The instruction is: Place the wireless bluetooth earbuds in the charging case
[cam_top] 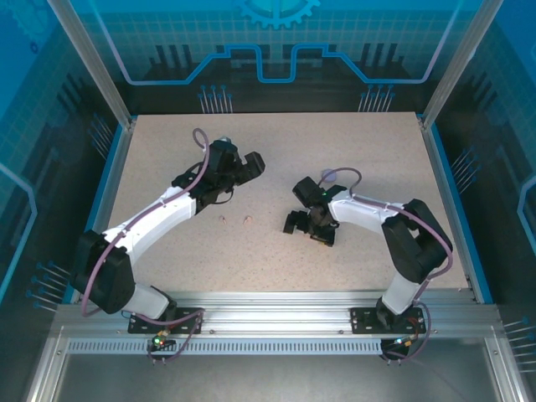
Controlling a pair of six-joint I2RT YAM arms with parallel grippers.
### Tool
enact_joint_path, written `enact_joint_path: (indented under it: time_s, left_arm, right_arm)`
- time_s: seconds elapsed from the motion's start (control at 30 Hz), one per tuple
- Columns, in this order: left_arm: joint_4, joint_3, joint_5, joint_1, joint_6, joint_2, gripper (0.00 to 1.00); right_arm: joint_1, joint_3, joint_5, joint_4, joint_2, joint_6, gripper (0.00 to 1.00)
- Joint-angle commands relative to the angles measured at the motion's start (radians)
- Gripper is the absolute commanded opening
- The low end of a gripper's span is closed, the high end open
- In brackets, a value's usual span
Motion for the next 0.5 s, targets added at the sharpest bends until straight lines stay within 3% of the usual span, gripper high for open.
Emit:
enact_joint_path:
  time_s: [0.0,0.47]
  left_arm:
    - [-0.025,0.022,0.011,0.005,0.016,-0.038,0.99]
    - [-0.044,0.013,0.047,0.004,0.041,-0.04,0.99]
  right_arm:
    - [0.017,0.043,-0.026,0.021,0.035,0.041,1.0]
    - [0.003,0.221,0.049,-0.073,0.148,-0.03,1.0]
